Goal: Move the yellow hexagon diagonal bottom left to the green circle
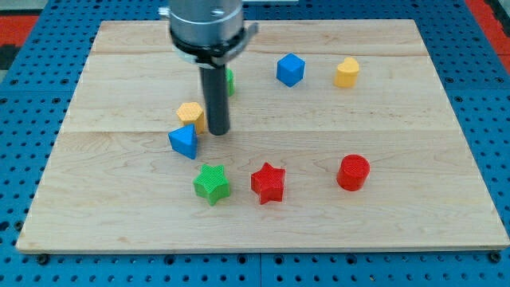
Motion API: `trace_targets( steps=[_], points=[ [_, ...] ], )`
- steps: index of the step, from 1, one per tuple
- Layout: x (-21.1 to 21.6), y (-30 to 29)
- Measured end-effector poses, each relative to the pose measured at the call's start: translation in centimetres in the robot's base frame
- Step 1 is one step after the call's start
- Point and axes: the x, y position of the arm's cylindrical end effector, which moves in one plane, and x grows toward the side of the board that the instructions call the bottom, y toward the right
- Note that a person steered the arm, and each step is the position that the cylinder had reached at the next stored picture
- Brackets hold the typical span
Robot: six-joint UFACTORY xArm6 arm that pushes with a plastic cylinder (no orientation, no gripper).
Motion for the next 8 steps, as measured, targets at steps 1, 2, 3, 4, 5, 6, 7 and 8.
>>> trace_targets(
  steps=[1, 2, 3, 4, 5, 6, 7, 8],
  points=[
    [1.3, -5.1],
    [2.5, -6.0],
    [2.0, -6.1],
    [2.2, -11.9],
    [-0.4, -7.2],
    [-3.8, -3.4],
    [-0.5, 0.0],
    [-2.0, 6.3]
  ],
)
